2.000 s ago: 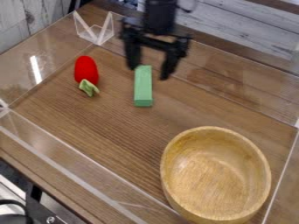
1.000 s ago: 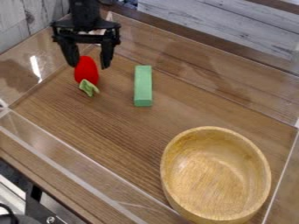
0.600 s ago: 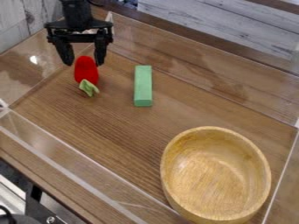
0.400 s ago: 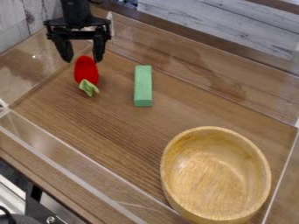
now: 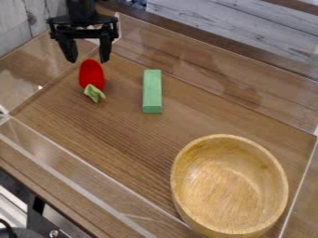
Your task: Move the red object to the right side of the table
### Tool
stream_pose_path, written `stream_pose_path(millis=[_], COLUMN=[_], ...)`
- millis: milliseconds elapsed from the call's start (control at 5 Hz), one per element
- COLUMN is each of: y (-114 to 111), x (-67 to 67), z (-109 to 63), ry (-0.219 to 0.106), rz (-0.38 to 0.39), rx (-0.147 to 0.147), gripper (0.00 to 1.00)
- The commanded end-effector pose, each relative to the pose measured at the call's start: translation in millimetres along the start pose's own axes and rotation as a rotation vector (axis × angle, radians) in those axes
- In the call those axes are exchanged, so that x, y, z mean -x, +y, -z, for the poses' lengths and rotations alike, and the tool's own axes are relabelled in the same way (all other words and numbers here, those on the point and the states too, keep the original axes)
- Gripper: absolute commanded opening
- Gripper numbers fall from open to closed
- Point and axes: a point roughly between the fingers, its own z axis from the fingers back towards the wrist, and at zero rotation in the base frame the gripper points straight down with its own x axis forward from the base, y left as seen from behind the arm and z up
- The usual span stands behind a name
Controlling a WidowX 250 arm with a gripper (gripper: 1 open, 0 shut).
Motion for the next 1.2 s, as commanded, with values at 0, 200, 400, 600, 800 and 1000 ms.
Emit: stream_pose_path(millis=[0,200,400,600,800,1000], y=[-19.0,-34.5,-25.9,-16.7,-10.6,-4.4], x=[-13.1,-16.8,-15.9,-14.2,-15.9,-17.7], z=[-10.0,-6.2,-2.5,1.6,0.1,-1.8], ry=[-0.056,-0.058,-0.059,-0.061,-0.062,-0.063], rz=[-0.015,-0.035,-0.088,-0.131,-0.153,-0.174], rx=[-0.008,-0.014,-0.020,-0.032,-0.042,-0.052], gripper=[1.00,1.00,1.00,1.00,1.00,1.00])
